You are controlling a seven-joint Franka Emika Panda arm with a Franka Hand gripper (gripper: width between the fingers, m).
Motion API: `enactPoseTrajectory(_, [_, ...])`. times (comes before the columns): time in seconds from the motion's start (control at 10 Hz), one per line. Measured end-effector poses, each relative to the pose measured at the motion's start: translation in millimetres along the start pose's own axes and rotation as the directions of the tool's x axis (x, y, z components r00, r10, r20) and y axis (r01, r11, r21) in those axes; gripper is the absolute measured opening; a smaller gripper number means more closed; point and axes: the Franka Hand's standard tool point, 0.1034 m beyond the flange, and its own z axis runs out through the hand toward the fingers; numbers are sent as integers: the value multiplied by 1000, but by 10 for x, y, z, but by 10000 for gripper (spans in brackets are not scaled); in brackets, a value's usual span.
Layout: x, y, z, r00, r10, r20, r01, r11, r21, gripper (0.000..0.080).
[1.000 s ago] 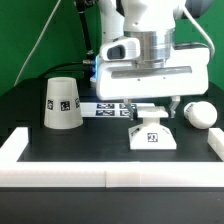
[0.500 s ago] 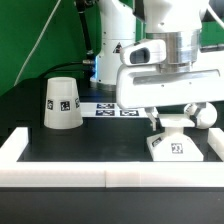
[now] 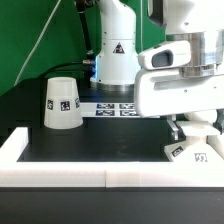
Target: Assemble lamp
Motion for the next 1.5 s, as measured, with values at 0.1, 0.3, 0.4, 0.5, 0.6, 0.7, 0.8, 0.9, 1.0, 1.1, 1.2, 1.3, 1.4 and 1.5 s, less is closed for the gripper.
enactPoseTrajectory(0.1, [23, 2, -1, 1000, 1, -2, -1, 1000, 0, 537])
enactPoseTrajectory(0.3, [21, 3, 0, 1000, 0, 0, 0, 1000, 0, 537])
enactPoseTrajectory(0.4, [20, 4, 0, 1000, 0, 0, 0, 1000, 0, 537])
enactPoseTrajectory(0.5, [19, 4, 1, 1000, 0, 0, 0, 1000, 0, 661])
enactPoseTrajectory(0.6, [19, 4, 1, 1000, 0, 0, 0, 1000, 0, 691])
enactPoseTrajectory(0.7, [4, 4, -14, 1000, 2, 1, -2, 1000, 0, 691])
enactPoseTrajectory(0.8, [-60, 1, -82, 1000, 8, 3, -8, 1000, -2, 699])
enactPoseTrajectory(0.9, [-181, -18, -165, 999, 33, 10, -33, 999, -5, 699])
enactPoseTrajectory(1.0, [-340, -41, -242, 999, 45, 17, -45, 999, -9, 698])
enactPoseTrajectory(1.1, [-510, -84, -304, 998, 60, 24, -59, 998, -13, 698])
enactPoseTrajectory(1.2, [-661, -148, -324, 997, 74, 28, -74, 997, -17, 698])
enactPoseTrajectory(1.3, [-797, -221, -322, 996, 79, 39, -79, 997, -21, 698])
enactPoseTrajectory(1.4, [-901, -315, -316, 996, 84, 32, -84, 996, -21, 698])
enactPoseTrajectory(1.5, [-1046, -428, -290, 997, 69, 33, -68, 997, -20, 698])
